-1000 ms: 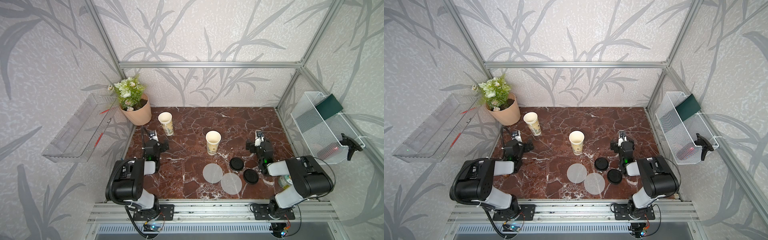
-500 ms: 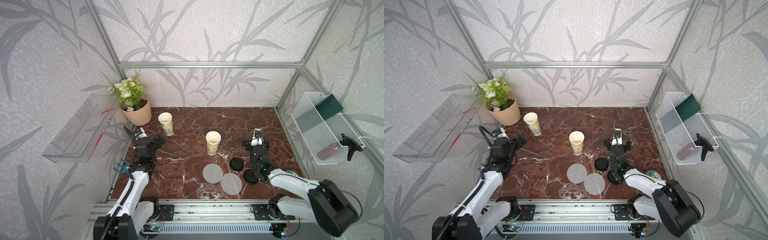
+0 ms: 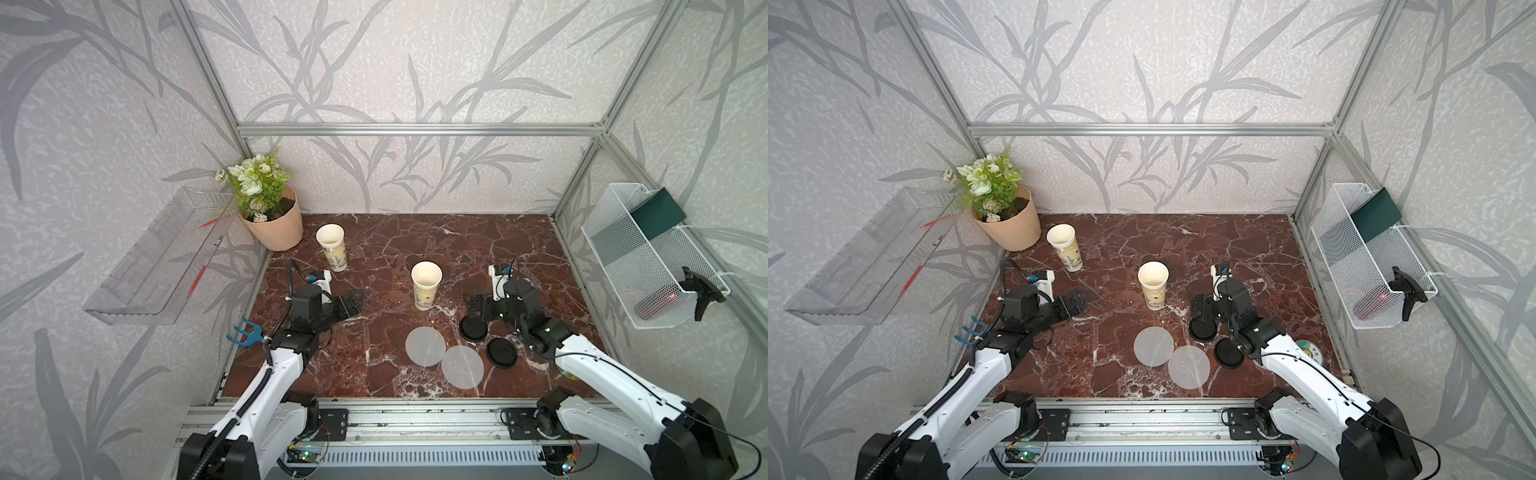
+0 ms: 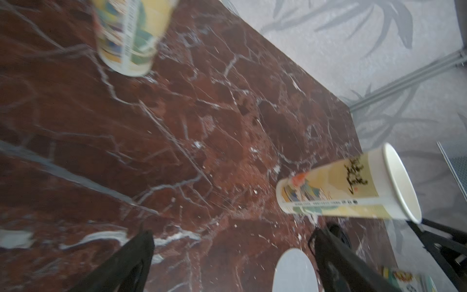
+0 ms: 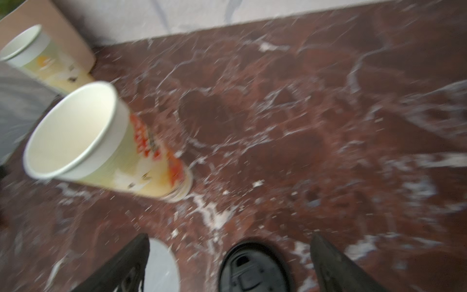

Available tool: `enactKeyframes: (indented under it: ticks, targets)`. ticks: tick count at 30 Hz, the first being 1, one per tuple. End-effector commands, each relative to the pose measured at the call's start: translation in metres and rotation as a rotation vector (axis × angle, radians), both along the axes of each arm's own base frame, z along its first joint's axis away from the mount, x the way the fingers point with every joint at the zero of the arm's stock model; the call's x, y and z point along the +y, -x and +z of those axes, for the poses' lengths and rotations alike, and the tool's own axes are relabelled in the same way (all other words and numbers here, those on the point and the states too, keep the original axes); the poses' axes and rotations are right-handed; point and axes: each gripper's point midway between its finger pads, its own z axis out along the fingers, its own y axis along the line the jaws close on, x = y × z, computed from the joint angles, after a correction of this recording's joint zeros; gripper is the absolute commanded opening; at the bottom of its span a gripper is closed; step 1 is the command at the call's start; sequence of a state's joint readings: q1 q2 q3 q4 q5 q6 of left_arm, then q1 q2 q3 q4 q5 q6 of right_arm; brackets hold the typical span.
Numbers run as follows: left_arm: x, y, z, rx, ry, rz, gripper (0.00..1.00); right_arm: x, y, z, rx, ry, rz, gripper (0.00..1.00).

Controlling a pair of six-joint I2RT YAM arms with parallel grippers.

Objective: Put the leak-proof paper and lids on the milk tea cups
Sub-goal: Pick up the leak-proof paper from the center of the board.

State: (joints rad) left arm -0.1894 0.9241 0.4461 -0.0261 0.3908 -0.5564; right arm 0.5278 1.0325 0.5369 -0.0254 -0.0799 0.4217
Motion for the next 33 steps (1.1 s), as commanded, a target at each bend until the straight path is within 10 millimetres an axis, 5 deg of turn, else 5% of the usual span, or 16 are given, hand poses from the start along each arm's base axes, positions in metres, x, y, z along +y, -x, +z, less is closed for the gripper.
enactKeyframes:
  ticks: [1, 4, 9, 27, 33]
  targets:
    - [-0.035, 0.021, -0.009, 0.034, 0.010, -0.176, 0.99, 0.052, 0.046, -0.022, 0.143, -0.154, 0.221, 0.99]
    - [-0.060, 0.036, -0.024, 0.062, -0.003, -0.276, 0.97, 0.055, 0.057, -0.050, 0.184, 0.074, 0.235, 1.00]
    - [-0.085, 0.045, -0.041, 0.077, -0.021, -0.353, 0.82, 0.070, 0.064, -0.077, 0.199, 0.122, 0.261, 0.89]
    - [-0.094, 0.030, -0.078, 0.200, -0.036, -0.310, 0.73, 0.071, 0.067, -0.136, 0.237, 0.456, 0.246, 0.65]
    - [-0.083, 0.028, -0.085, 0.236, -0.072, -0.249, 0.73, 0.070, 0.073, -0.151, 0.247, 0.540, 0.234, 0.48]
